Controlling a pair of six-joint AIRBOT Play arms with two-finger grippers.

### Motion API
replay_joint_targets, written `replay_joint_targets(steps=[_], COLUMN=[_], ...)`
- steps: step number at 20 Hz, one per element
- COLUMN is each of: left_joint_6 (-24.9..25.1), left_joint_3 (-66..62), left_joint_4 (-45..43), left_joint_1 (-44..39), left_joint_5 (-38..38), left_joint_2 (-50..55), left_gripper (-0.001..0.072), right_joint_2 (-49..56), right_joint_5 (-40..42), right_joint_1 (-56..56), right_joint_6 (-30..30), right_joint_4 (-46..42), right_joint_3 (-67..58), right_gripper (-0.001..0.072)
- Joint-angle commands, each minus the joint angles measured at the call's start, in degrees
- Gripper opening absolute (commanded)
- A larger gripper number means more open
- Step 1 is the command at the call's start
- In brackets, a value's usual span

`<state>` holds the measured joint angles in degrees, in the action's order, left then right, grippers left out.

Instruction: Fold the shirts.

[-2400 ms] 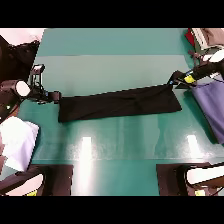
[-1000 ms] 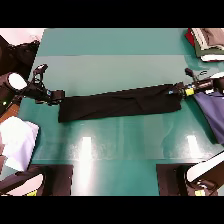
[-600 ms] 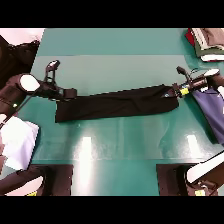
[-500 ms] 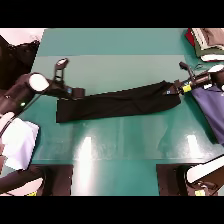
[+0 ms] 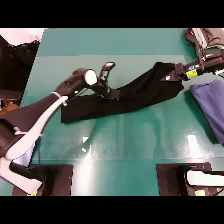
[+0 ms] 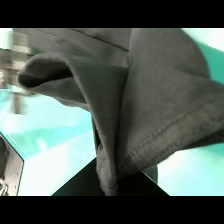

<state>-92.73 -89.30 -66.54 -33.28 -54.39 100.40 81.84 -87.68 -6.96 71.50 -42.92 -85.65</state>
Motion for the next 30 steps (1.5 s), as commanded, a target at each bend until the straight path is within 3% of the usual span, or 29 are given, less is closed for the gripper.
replay_joint_targets(steps=[1, 7, 10, 21, 23, 27, 30], left_joint_6=[0.1, 0.2, 3.0, 6.2, 6.2, 6.4, 7.6], left_joint_3=[-4.9, -7.9, -9.2, -9.2, -9.2, -9.2, -9.2], left_joint_4=[0.6, -0.7, -1.0, -17.5, -18.4, -18.4, -18.5], left_joint_1=[-1.3, 0.9, 5.0, 26.7, 30.0, 33.9, 34.2], left_joint_5=[-1.7, -5.8, -8.4, -20.1, -20.3, -21.6, -23.4], left_joint_2=[7.2, 7.2, 2.7, -20.8, -24.1, -27.3, -27.3], left_gripper=[0.0020, 0.0020, 0.0021, 0.0021, 0.0021, 0.0022, 0.0022], right_joint_2=[-5.6, -6.6, -4.9, 19.4, 23.4, 26.5, 31.2], right_joint_5=[2.2, 4.2, 4.5, 1.5, 4.8, 20.1, 22.8], right_joint_1=[4.3, 10.0, 13.6, 33.2, 36.3, 41.0, 43.7], right_joint_6=[4.2, 7.6, 8.7, 10.4, 10.4, 9.5, 8.9], right_joint_4=[-0.1, -0.1, -0.3, -0.7, -0.7, -0.6, -0.6], right_joint_3=[-0.1, -0.2, -4.1, -31.4, -33.5, -28.2, -31.5], right_gripper=[0.0023, 0.0022, 0.0023, 0.0022, 0.0022, 0.0023, 0.0023])
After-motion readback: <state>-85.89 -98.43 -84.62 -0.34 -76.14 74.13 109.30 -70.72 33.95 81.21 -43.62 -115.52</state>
